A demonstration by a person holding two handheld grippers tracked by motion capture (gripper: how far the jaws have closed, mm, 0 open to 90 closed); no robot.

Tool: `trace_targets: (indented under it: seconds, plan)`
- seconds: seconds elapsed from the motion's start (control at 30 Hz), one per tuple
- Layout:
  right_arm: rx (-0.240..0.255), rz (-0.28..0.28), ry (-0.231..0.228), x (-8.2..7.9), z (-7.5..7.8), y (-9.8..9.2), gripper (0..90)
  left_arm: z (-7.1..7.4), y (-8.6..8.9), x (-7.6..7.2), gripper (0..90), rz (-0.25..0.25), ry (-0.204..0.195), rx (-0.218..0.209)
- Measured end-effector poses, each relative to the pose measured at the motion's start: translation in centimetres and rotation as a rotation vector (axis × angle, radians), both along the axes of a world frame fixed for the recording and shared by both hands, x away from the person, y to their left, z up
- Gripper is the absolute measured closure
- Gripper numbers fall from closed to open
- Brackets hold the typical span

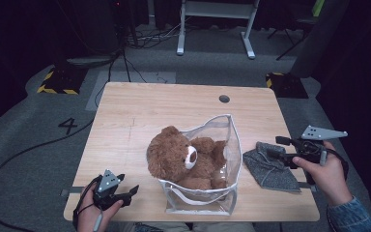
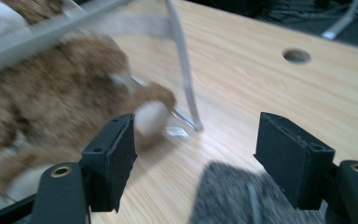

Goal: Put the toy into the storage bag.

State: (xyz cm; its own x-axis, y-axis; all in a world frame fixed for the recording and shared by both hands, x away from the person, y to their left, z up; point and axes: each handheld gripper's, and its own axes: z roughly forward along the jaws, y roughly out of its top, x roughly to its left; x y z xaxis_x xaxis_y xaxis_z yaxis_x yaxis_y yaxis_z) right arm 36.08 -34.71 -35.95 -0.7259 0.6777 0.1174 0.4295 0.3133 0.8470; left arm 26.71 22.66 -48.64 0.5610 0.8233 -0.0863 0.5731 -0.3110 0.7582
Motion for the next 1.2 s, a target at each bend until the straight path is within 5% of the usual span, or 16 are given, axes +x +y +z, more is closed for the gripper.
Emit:
trace_targets:
  seconds: [0.53,0.9,1.2]
  plan:
    - [-0.081,-0.114,0.093,-1.4,-8.0,-4.2,25.9,-1.3,0.7,0.7,29.0,0.030,0.049,0.050]
    - [-0.129,-0.148,0.060,-2.9,-13.1,-5.3,22.6,-1.7,0.7,1.1,26.0,0.039,0.051,0.079]
    - [-0.216,-0.160,0.036,-3.3,-14.3,-5.0,21.3,-1.7,0.6,1.3,22.5,0.044,0.049,0.101]
